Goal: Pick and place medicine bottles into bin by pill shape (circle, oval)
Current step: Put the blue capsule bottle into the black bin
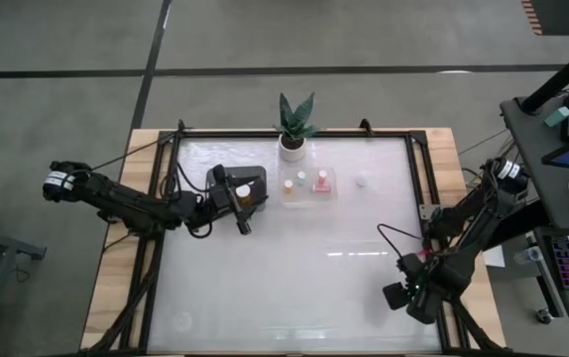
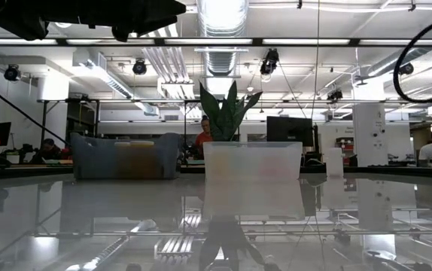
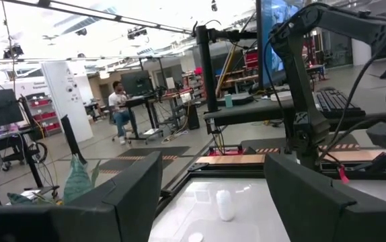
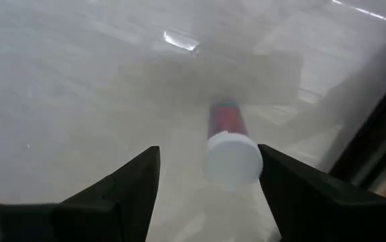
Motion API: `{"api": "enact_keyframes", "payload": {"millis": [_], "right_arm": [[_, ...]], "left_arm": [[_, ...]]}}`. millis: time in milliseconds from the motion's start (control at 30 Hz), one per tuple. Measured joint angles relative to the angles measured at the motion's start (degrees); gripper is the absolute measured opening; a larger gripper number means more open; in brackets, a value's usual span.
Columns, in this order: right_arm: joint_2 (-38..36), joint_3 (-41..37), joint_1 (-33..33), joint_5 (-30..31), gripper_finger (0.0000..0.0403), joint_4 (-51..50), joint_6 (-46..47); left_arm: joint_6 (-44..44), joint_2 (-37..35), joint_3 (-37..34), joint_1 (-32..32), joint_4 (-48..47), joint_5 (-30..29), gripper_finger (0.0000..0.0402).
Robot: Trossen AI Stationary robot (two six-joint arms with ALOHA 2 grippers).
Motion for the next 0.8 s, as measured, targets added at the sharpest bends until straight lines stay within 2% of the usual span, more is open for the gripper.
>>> {"api": "enact_keyframes", "payload": {"millis": [267,600,800], "right_arm": [[0.04,-2.21,0.0,-0.42,0.0223,2.3,1.15],[0.04,-2.4,0.0,-0.44,0.0102,2.15,4.38],[0.02,-0.79,-0.02,-0.44,0.0097,1.45,4.11]], "left_arm": [[0.0,0.0,0.0,0.0,0.0,0.0,0.0244],[0.05,0.0,0.0,0.0,-0.07,0.0,0.0244],[0.05,0.0,0.0,0.0,-0.5,0.0,0.0244]]}}
